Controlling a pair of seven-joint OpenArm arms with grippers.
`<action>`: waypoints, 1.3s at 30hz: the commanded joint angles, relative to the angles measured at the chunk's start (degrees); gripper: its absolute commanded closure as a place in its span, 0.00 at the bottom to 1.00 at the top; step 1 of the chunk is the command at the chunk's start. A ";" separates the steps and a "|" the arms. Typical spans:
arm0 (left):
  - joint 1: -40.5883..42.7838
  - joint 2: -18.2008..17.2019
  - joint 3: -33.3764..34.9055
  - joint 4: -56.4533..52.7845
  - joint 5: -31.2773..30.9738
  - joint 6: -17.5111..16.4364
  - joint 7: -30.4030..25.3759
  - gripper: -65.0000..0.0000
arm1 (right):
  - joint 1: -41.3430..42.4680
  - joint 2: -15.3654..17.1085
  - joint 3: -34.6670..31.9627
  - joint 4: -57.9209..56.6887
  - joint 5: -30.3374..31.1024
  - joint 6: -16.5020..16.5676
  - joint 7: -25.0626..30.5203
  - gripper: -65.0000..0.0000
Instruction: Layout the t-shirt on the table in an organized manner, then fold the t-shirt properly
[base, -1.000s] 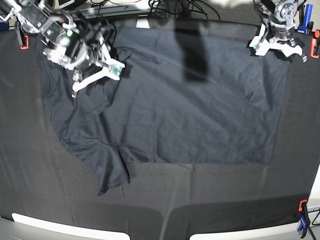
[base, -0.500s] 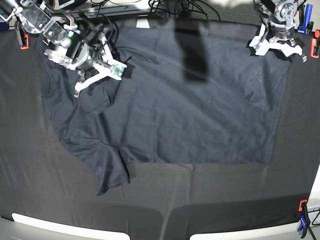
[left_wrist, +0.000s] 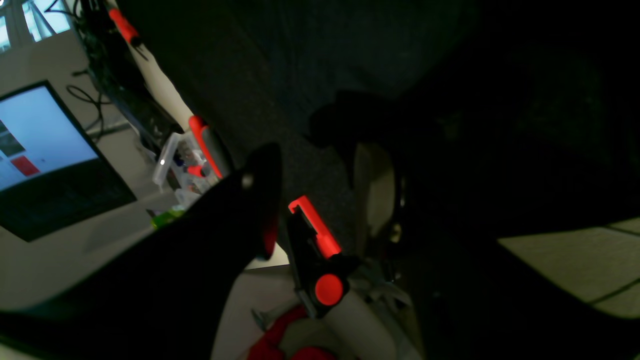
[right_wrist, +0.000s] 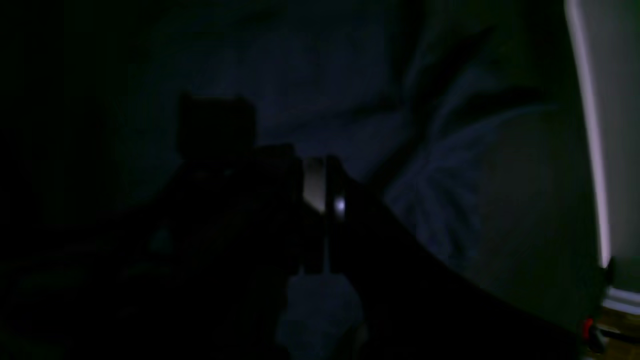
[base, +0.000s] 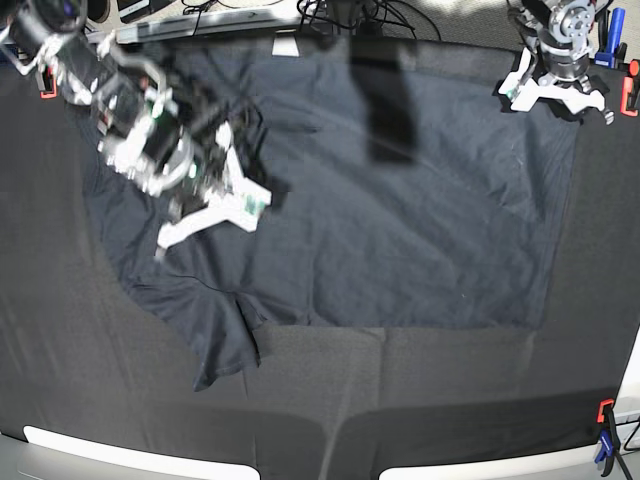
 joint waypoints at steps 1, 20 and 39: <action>0.17 -0.79 -0.31 0.87 1.20 1.05 0.15 0.66 | 1.38 0.61 0.57 1.01 -0.22 -0.55 0.09 1.00; 0.02 -0.15 -0.42 0.87 16.68 4.13 11.58 0.65 | 2.19 -8.90 0.57 1.01 -8.28 -15.43 -2.99 0.51; -26.38 1.05 -0.57 0.70 -8.96 9.84 -11.06 0.66 | 2.16 -16.13 17.31 -0.26 -14.73 -22.99 -11.43 0.51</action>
